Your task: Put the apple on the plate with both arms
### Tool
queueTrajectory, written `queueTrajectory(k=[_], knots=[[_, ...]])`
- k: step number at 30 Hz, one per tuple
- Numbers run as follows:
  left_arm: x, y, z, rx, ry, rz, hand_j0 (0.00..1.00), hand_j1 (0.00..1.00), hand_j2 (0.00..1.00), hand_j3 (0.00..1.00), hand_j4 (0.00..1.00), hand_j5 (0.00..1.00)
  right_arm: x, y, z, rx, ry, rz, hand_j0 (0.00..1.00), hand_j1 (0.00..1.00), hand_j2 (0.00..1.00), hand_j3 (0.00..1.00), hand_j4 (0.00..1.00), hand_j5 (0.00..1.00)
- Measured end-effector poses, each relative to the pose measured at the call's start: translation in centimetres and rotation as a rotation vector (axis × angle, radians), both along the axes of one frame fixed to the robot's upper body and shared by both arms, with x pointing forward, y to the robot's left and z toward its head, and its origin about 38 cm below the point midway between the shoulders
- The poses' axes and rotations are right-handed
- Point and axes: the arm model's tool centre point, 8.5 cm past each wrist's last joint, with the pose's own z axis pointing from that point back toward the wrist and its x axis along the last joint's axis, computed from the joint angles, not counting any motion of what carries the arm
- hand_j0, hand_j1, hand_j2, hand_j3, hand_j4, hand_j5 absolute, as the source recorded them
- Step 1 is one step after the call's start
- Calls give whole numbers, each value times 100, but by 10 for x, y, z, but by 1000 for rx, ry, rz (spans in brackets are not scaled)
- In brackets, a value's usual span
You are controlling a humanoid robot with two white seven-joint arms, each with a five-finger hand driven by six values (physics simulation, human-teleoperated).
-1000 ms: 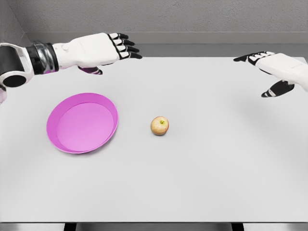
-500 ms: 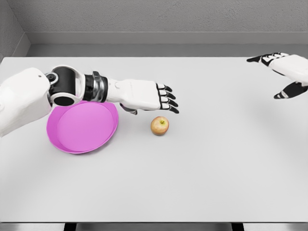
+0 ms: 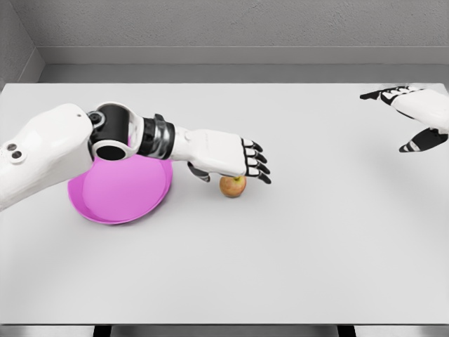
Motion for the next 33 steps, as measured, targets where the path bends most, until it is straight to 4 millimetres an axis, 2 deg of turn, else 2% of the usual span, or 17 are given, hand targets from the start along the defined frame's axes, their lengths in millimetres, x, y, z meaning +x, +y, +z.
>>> queueTrajectory(k=[7, 9, 14, 32, 33], knots=[[5, -3, -9, 54, 14, 14, 100, 100, 100, 100, 100, 100, -2, -1, 1, -4, -3, 1, 100, 100, 100, 100, 100, 100], [5, -3, -11, 70, 18, 15, 100, 100, 100, 100, 100, 100, -4, -1, -4, -7, 10, 1, 100, 100, 100, 100, 100, 100], [8, -4, -18, 106, 28, 19, 100, 100, 100, 100, 100, 100, -6, -1, 1, -8, -3, 3, 100, 100, 100, 100, 100, 100], [17, -12, -32, 147, 42, 43, 100, 100, 100, 100, 100, 100, -8, -6, 3, -4, -9, -10, 100, 100, 100, 100, 100, 100], [17, -12, -33, 152, 41, 41, 98, 98, 98, 98, 98, 98, -8, -6, 3, -5, -9, -10, 100, 100, 100, 100, 100, 100]])
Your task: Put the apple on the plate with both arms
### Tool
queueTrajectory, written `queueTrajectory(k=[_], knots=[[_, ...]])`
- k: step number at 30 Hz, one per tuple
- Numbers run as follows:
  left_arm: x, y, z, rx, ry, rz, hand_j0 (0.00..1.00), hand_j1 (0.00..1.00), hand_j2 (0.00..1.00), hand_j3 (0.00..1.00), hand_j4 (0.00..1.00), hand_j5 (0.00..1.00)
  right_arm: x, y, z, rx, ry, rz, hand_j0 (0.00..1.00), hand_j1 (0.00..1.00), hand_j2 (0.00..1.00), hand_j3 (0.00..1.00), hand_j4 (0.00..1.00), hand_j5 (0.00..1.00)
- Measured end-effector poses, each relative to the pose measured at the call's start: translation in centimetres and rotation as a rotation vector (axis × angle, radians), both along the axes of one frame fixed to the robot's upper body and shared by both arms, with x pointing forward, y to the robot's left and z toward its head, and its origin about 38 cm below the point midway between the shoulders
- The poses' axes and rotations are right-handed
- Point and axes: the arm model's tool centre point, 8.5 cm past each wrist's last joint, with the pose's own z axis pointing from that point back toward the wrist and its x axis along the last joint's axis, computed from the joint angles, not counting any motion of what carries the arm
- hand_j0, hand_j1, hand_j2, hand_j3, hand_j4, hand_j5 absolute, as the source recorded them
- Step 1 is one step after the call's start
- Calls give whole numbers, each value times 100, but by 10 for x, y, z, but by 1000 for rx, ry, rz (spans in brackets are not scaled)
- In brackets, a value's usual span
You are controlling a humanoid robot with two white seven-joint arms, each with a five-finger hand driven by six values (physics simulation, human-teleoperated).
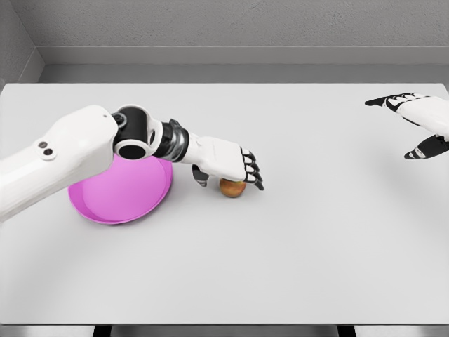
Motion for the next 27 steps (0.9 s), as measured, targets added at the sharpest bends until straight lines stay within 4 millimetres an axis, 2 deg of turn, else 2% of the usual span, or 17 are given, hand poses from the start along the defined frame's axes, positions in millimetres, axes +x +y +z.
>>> queueTrajectory(k=[5, 25, 26, 27], knots=[[-1, -2, -2, 15, -8, -10, 82, 82, 82, 82, 82, 82, 0, -1, 1, -3, 0, -1, 100, 100, 100, 100, 100, 100], [-1, -1, -3, 43, -13, -10, 48, 48, 48, 48, 48, 48, 0, -2, 2, -2, -5, -5, 100, 100, 100, 100, 100, 100], [-1, -1, -3, 43, -13, -10, 34, 34, 34, 34, 34, 34, 0, -2, 2, -2, -5, -5, 100, 100, 100, 100, 100, 100], [-1, -1, -2, 46, -17, -11, 31, 31, 31, 31, 31, 31, 0, -2, 2, -2, -5, -5, 100, 100, 100, 100, 100, 100]])
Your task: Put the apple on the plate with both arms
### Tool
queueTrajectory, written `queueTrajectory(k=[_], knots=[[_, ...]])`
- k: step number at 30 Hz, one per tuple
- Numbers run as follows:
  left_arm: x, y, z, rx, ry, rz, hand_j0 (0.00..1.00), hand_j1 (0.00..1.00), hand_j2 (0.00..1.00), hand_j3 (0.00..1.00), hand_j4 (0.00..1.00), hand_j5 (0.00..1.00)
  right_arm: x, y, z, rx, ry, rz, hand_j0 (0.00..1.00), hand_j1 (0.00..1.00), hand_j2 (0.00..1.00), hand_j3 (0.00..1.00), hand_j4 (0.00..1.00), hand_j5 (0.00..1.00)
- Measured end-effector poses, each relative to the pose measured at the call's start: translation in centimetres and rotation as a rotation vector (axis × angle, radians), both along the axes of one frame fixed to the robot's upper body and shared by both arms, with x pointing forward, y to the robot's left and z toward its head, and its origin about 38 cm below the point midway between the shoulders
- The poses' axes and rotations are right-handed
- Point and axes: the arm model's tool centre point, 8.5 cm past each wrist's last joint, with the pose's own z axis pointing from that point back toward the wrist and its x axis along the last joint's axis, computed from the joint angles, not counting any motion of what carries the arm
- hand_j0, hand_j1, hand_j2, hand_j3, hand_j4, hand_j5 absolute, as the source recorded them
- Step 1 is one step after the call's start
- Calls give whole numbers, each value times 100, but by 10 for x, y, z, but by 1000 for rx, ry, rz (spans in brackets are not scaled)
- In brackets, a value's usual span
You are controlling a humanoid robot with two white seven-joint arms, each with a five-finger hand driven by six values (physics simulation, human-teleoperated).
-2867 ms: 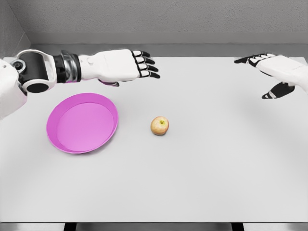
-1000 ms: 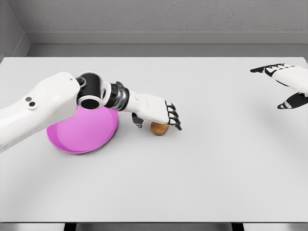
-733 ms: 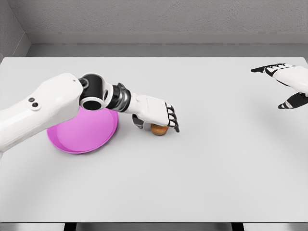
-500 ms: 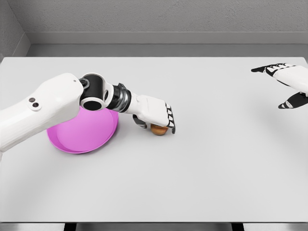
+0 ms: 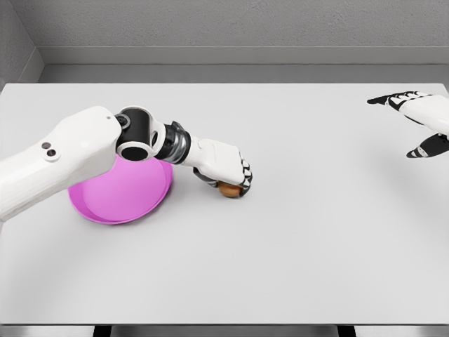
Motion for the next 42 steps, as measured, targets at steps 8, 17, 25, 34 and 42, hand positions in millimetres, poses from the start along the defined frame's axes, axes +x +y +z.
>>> queueTrajectory(k=[8, 17, 25, 34, 42], knots=[[1, 3, 4, 8, -17, -1, 17, 17, 17, 17, 17, 17, 0, 1, 0, 2, 0, 1, 100, 100, 100, 100, 100, 100], [14, 30, 24, -94, 7, 90, 18, 18, 18, 18, 18, 18, 0, 1, -1, 3, 0, 1, 100, 100, 100, 100, 100, 100], [13, 78, 45, -157, -15, 166, 18, 18, 18, 18, 18, 18, 0, 1, 0, 3, 0, 2, 100, 100, 100, 100, 100, 100], [-6, 153, 53, -108, -31, 249, 18, 18, 18, 18, 18, 18, 0, 1, 0, 4, -1, 2, 100, 100, 100, 100, 100, 100], [-7, 192, 29, -66, 5, 351, 19, 19, 19, 19, 19, 19, 0, 1, 0, 4, -1, 2, 100, 100, 100, 100, 100, 100]])
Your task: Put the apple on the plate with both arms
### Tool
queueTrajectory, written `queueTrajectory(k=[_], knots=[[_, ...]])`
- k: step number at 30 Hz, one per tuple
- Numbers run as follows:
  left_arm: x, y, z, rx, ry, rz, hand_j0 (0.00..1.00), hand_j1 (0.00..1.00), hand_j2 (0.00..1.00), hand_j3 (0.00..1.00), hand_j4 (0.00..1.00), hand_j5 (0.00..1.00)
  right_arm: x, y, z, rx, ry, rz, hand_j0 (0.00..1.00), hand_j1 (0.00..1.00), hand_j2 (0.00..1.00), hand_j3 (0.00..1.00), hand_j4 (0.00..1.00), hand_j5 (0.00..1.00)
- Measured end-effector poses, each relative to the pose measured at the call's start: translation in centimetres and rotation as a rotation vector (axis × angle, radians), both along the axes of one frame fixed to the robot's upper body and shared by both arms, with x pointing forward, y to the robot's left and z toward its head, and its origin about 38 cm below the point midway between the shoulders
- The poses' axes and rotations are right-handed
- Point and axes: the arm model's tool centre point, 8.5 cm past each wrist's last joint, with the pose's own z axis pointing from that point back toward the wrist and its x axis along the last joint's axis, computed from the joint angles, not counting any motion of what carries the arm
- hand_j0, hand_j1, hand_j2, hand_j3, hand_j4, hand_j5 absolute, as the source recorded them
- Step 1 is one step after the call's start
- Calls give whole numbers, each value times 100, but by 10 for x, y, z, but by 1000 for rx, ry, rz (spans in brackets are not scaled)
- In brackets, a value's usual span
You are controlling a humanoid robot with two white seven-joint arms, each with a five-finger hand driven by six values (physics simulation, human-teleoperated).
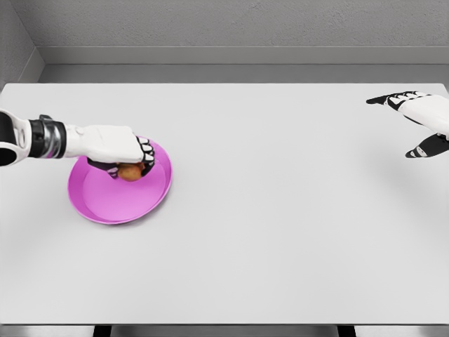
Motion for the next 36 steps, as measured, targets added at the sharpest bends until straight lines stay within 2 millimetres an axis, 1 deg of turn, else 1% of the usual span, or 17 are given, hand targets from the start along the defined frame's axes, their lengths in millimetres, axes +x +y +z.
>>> queueTrajectory(k=[2, 4, 5, 7, 8, 9, 10, 14, 17, 21, 24, 30, 32, 35, 36], knots=[[3, -1, -2, 5, -3, 3, 20, 20, 20, 20, 20, 20, 0, 0, 0, 0, 0, 0, 100, 100, 100, 100, 100, 100], [2, -3, -8, 10, 5, 3, 20, 20, 20, 20, 20, 20, 0, 0, 0, 0, 0, 0, 100, 100, 100, 100, 100, 100], [3, -4, -9, 13, 5, 2, 22, 22, 22, 22, 22, 22, 0, 0, 0, 0, 0, 0, 100, 100, 100, 100, 100, 100], [3, -4, -10, 18, 4, 0, 36, 36, 36, 36, 36, 36, 0, 0, 0, 0, 0, 0, 100, 100, 100, 100, 100, 100], [3, -5, -11, 20, 4, -2, 55, 55, 55, 55, 55, 55, 0, 0, 0, 0, 0, 0, 100, 100, 100, 100, 100, 100], [2, -6, -11, 21, 3, -4, 87, 87, 87, 87, 87, 87, 0, 0, 0, 0, 0, 0, 100, 100, 100, 100, 100, 100], [2, -6, -10, 21, 3, -6, 100, 100, 100, 100, 100, 100, 0, 0, 0, 0, 0, 0, 100, 100, 100, 100, 100, 100], [1, -7, -10, 21, 2, -9, 100, 100, 100, 100, 100, 100, 0, 0, 0, 0, 0, 0, 100, 100, 100, 100, 100, 100], [1, -4, -8, 23, -3, -3, 100, 100, 100, 100, 100, 100, 0, 0, 0, 0, 0, 0, 100, 100, 100, 100, 100, 100], [2, 20, 6, -33, 6, 61, 100, 100, 100, 100, 100, 100, 0, 0, 0, 0, -1, 0, 100, 100, 100, 100, 100, 100], [-2, 36, 5, -114, 49, 122, 100, 100, 100, 100, 100, 100, 0, 0, 0, 0, -1, 0, 100, 100, 100, 100, 100, 100], [9, 70, 25, -249, 51, 249, 100, 100, 100, 100, 100, 100, 0, 0, 0, 0, -1, -1, 100, 100, 100, 100, 100, 100], [10, 81, 23, -266, 61, 285, 100, 100, 100, 100, 100, 100, 0, 0, 0, 0, -1, -1, 100, 100, 100, 100, 100, 100], [9, 93, 23, -267, 63, 316, 100, 100, 100, 100, 100, 100, 0, 0, 0, 0, -1, -1, 100, 100, 100, 100, 100, 100], [8, 96, 19, -266, 70, 325, 100, 100, 100, 100, 100, 100, 0, 0, 0, 0, -1, 0, 100, 100, 100, 100, 100, 100]])
